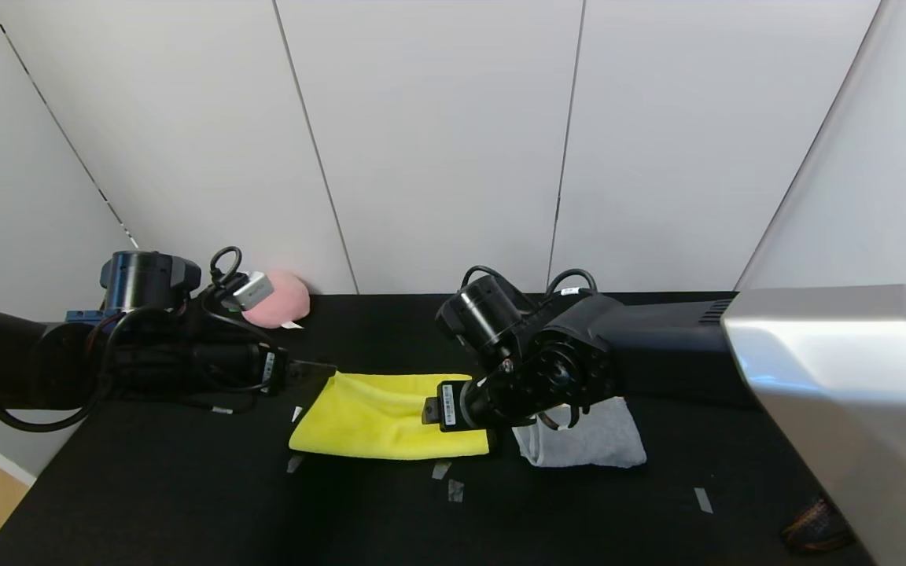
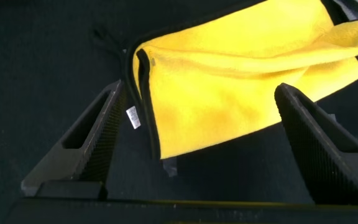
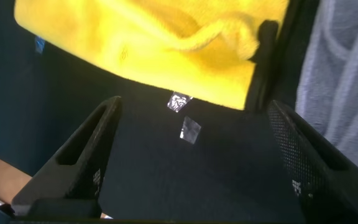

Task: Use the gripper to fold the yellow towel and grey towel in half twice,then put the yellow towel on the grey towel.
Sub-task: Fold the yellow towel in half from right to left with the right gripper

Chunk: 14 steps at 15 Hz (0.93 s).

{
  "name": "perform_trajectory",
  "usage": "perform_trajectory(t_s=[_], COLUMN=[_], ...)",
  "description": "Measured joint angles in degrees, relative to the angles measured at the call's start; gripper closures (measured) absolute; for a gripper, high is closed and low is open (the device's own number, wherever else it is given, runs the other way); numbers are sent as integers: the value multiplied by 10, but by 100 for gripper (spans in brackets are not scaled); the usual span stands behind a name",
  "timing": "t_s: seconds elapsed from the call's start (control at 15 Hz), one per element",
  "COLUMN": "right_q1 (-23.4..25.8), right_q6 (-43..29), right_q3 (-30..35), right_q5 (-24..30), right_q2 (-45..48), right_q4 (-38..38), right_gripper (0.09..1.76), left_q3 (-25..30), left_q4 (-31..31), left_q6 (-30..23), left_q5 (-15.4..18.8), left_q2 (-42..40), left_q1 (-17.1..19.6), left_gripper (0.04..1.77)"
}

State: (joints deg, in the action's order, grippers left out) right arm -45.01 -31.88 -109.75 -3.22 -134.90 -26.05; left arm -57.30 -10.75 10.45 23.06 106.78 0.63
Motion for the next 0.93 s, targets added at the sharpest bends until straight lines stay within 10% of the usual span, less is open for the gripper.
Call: perform_trajectory(t_s=[0.93], right_q1=[10], right_q6=[11], right_q3=[-37], right_q5=[4], right_q2=[-67], right_q4=[113], right_gripper=[15], left_q3=[0], left_q4=[-1], left_q6=[1], left_q5=[0], left_q2=[-4], left_q1=[2], left_gripper=[11])
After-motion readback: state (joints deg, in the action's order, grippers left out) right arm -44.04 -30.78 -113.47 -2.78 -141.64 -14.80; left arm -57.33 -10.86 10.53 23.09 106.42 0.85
